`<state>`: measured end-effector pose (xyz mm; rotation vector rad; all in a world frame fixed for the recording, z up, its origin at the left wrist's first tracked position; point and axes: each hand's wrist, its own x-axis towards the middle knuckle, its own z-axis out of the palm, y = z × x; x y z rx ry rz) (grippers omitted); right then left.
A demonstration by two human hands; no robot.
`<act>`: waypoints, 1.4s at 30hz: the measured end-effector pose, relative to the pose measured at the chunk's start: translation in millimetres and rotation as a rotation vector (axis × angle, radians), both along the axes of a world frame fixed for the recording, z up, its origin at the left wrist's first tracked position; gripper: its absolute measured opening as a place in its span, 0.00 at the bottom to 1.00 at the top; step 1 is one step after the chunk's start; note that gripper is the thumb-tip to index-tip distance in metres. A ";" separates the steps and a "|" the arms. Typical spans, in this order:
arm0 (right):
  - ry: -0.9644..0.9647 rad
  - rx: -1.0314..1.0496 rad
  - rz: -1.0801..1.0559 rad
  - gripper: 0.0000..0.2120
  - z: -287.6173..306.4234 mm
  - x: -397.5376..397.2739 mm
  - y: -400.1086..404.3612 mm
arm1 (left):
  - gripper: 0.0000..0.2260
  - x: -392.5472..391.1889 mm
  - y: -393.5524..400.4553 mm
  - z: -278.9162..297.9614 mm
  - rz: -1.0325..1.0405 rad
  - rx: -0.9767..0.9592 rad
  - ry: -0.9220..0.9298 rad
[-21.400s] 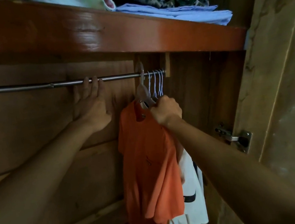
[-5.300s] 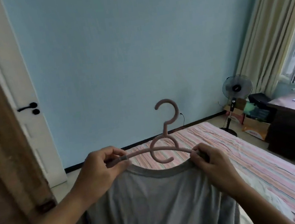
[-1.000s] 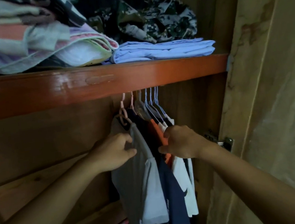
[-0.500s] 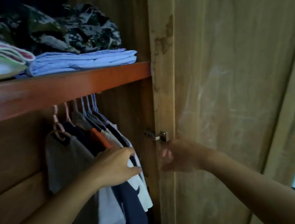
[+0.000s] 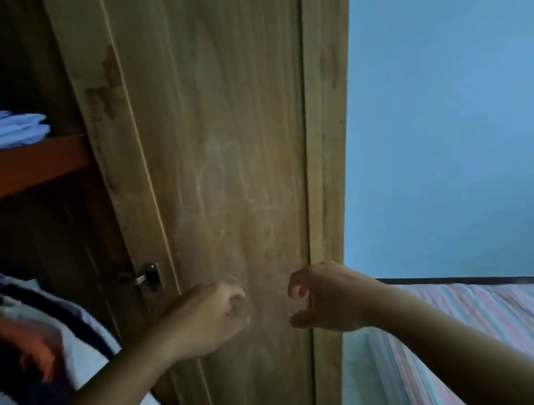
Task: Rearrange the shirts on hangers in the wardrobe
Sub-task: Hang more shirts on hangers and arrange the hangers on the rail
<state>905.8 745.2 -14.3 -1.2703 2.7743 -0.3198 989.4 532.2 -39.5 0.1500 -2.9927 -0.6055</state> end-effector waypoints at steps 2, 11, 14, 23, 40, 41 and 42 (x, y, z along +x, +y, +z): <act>-0.006 -0.008 -0.058 0.17 1.0 -2.3 27.8 | 0.21 -19.0 20.1 -2.5 -0.044 -0.049 0.002; -0.017 -0.024 -0.313 0.18 -2.1 -18.4 147.8 | 0.18 -86.8 130.7 -9.5 -0.324 -0.048 -0.021; -0.008 -0.032 -0.396 0.17 -4.9 -21.2 188.0 | 0.20 -106.0 170.3 -6.8 -0.386 -0.079 -0.035; -0.005 -0.055 -0.577 0.18 -22.0 -29.0 300.6 | 0.18 -153.7 299.7 -19.6 -0.553 -0.120 -0.004; -0.069 -0.049 -0.977 0.16 -110.5 -34.4 531.6 | 0.19 -221.8 539.8 -104.0 -0.812 -0.061 -0.107; -0.088 -0.046 -1.000 0.16 -117.0 -33.4 544.0 | 0.19 -224.7 551.0 -112.3 -0.822 -0.054 -0.128; -0.106 -0.045 -1.025 0.16 -123.8 -32.2 556.3 | 0.19 -227.6 561.7 -120.7 -0.831 -0.050 -0.151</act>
